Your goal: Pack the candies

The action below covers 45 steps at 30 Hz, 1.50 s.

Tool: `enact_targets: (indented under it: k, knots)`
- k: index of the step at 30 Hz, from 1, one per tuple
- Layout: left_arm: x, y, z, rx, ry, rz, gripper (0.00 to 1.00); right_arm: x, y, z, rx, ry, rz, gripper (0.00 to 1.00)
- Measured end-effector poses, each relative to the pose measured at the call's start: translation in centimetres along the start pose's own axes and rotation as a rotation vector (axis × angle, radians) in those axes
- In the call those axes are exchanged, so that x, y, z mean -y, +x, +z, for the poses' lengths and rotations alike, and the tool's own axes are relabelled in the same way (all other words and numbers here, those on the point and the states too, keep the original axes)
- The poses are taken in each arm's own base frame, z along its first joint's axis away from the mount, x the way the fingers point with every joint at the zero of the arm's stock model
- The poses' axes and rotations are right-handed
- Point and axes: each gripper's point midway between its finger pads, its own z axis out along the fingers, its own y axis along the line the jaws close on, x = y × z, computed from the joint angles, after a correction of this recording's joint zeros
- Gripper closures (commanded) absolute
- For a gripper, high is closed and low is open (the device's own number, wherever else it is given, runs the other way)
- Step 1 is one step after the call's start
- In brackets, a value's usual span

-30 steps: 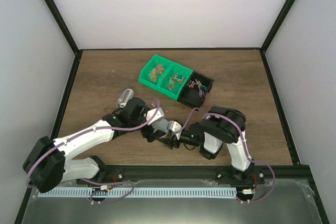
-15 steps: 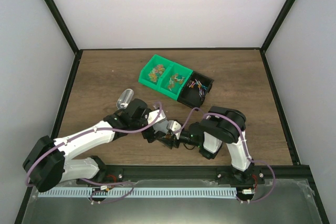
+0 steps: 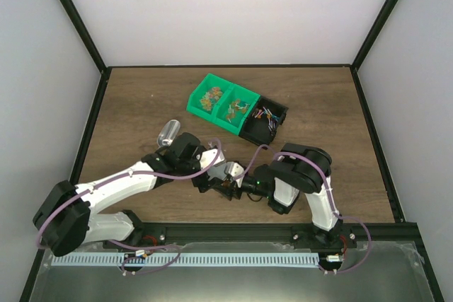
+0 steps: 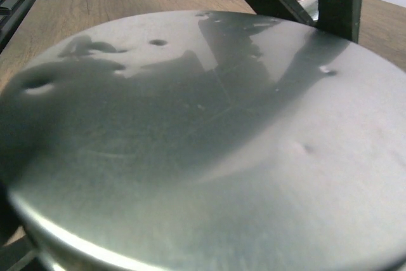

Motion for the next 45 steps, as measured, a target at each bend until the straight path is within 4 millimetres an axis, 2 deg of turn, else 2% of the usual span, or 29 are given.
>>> enact_targets:
  k: [8, 20, 32, 41, 45]
  knots:
    - [0.0, 0.1, 0.0, -0.003, -0.002, 0.020, 0.15, 0.0, 0.0, 0.0, -0.001, 0.001, 0.000, 0.22]
    - [0.9, 0.3, -0.3, -0.010, 0.055, 0.167, 0.19, -0.9, -0.1, -0.4, 0.008, -0.046, -0.050, 0.22]
    - [1.7, 0.7, -0.4, -0.049, 0.251, 0.372, 0.20, -1.9, 0.0, -1.1, 0.001, -0.099, -0.065, 0.23]
    - [1.2, 0.7, -0.3, -0.102, 0.395, 0.479, 0.20, -1.5, 0.0, -1.1, -0.010, -0.086, -0.023, 0.24]
    - [1.0, 0.6, -0.3, -0.112, 0.423, 0.518, 0.05, -1.3, 0.0, -1.1, -0.012, -0.075, -0.018, 0.24]
